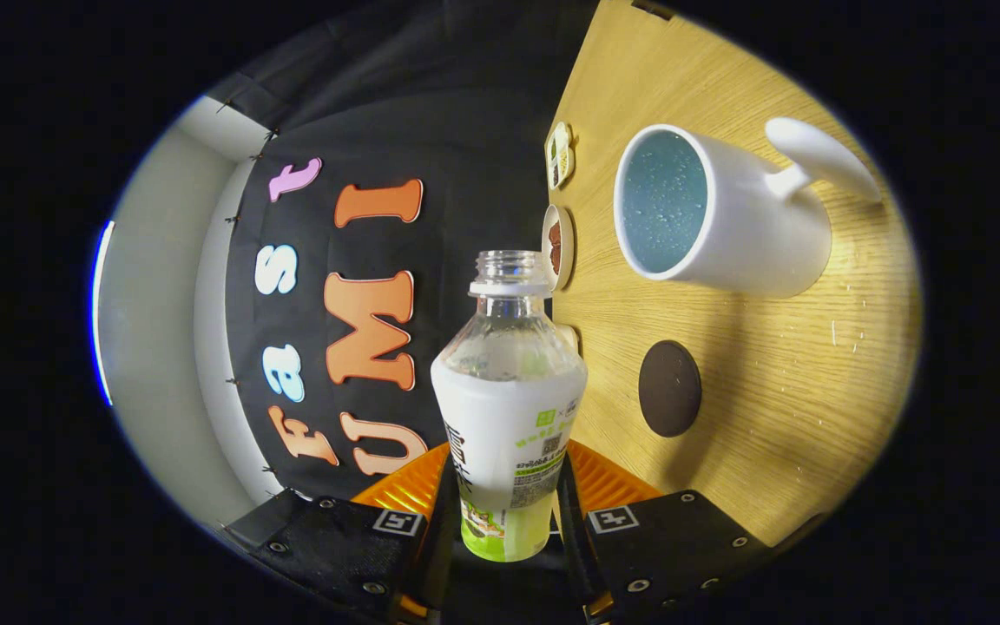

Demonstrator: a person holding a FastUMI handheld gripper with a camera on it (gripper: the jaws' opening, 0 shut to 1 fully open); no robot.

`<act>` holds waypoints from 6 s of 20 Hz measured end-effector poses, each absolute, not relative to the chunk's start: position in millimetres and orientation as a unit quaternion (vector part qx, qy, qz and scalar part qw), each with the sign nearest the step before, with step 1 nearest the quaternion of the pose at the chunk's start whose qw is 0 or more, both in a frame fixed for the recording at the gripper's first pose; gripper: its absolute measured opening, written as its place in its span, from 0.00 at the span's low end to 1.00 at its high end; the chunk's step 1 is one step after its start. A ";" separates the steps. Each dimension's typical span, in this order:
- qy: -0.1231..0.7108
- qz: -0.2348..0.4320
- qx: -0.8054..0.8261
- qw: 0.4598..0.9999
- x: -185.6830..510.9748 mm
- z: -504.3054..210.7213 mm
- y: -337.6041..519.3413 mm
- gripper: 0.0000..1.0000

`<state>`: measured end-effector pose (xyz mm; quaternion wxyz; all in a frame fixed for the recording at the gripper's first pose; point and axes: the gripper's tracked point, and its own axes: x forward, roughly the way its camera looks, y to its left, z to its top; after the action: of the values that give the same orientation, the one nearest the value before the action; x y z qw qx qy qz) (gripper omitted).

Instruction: Take the bottle from table, then pour the juice into the cup, finally place the bottle on the coaster

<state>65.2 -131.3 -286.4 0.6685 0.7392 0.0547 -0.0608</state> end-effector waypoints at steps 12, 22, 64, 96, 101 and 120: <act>0.024 -0.066 0.786 0.615 72.7 -278.6 -147.6 0.55; 0.009 -0.062 0.806 0.588 70.2 -275.9 -148.6 0.55; -0.084 -0.037 0.902 0.421 86.0 -261.0 -143.7 0.54; -0.037 -0.052 0.727 0.683 85.9 -278.1 -114.5 0.54; -0.077 -0.019 0.611 0.787 85.6 -235.0 -120.8 0.55; 0.089 -0.058 0.069 0.992 138.5 -313.2 -107.8 0.55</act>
<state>138.5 -107.8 -313.2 0.9919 0.0691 0.0894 -0.0575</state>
